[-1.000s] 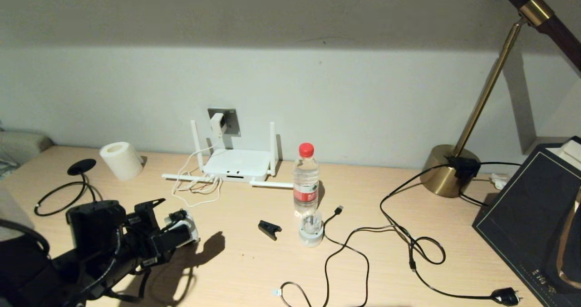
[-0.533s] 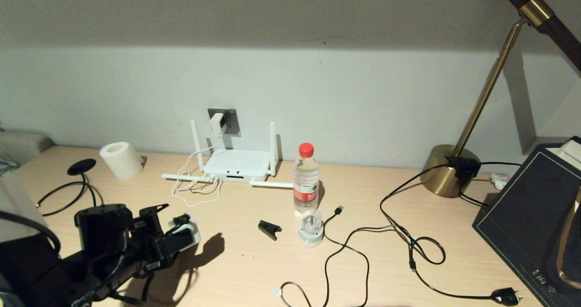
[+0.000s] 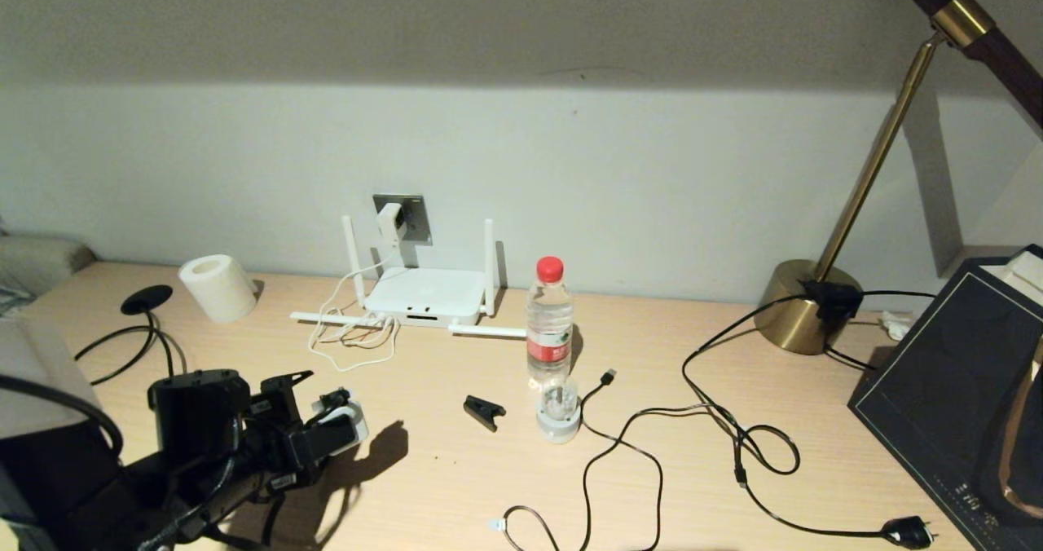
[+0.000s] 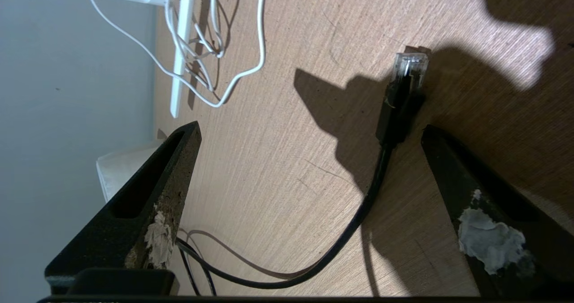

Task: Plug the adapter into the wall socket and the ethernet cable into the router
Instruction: Hand it to the other hand

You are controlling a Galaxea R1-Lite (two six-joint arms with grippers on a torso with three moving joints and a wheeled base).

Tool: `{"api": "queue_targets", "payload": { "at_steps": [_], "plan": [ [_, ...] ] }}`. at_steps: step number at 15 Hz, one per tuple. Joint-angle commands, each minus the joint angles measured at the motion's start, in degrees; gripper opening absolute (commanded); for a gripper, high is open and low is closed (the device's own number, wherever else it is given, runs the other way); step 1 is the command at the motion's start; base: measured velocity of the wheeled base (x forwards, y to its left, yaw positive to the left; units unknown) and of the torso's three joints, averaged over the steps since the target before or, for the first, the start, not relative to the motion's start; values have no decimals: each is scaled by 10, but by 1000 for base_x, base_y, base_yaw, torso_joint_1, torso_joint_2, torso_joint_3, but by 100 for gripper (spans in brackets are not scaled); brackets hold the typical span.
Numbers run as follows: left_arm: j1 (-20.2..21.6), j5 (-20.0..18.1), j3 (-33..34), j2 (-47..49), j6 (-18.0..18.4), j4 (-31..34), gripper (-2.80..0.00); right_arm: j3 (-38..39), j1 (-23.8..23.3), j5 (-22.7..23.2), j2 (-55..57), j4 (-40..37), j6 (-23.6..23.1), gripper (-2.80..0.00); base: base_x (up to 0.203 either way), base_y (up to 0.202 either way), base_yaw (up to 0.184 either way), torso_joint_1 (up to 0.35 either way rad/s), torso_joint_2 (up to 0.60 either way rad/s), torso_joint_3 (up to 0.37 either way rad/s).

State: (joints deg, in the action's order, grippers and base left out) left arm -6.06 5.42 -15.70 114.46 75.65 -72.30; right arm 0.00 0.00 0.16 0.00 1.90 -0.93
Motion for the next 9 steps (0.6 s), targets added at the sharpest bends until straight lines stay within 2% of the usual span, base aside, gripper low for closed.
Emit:
{"api": "queue_targets", "payload": {
  "at_steps": [1, 9],
  "plan": [
    [2, 2, -11, 15, 4, -4, 0, 5, 0, 0, 0, 0, 0, -280, 0, 0, 0, 0, 0, 0],
    [4, 2, -41, 50, -7, -6, 0, 5, 0, 0, 0, 0, 0, -280, 0, 0, 0, 0, 0, 0]
  ]
}}
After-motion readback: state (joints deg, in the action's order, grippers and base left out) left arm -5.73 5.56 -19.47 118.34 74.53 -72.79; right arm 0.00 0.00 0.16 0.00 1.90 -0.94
